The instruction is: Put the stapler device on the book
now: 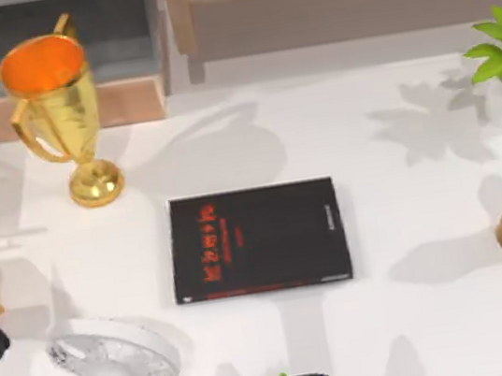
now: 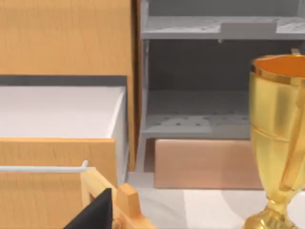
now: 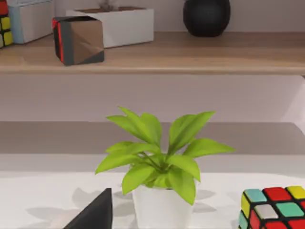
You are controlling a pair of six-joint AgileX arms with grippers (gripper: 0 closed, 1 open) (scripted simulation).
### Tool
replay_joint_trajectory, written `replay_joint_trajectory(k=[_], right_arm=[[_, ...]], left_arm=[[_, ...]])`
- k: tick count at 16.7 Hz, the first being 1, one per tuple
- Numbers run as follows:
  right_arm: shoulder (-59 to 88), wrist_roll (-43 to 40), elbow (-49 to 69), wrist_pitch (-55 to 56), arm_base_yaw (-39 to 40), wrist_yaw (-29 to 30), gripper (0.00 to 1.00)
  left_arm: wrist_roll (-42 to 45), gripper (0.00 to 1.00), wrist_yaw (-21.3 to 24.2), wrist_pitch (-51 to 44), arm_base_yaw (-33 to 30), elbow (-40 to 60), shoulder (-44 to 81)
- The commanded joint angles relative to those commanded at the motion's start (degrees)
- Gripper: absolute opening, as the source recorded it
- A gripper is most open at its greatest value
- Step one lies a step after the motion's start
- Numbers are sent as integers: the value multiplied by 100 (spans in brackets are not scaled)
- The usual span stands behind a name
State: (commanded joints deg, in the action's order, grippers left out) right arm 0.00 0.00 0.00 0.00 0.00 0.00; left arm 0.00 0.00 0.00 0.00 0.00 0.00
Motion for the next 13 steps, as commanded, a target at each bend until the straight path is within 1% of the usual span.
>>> replay_joint_trajectory(k=[3, 6, 9, 13], right_arm=[[0, 0, 0, 0, 0, 0, 100], [0, 0, 0, 0, 0, 0, 100], [0, 0, 0, 0, 0, 0, 100], [0, 0, 0, 0, 0, 0, 100]], left_arm=[[12, 100, 1, -30, 7, 44, 45], [125, 100, 11, -323, 81, 478, 481], [326, 100, 19, -891, 233, 1353, 1355], [658, 100, 15, -1977, 513, 3098, 3095]])
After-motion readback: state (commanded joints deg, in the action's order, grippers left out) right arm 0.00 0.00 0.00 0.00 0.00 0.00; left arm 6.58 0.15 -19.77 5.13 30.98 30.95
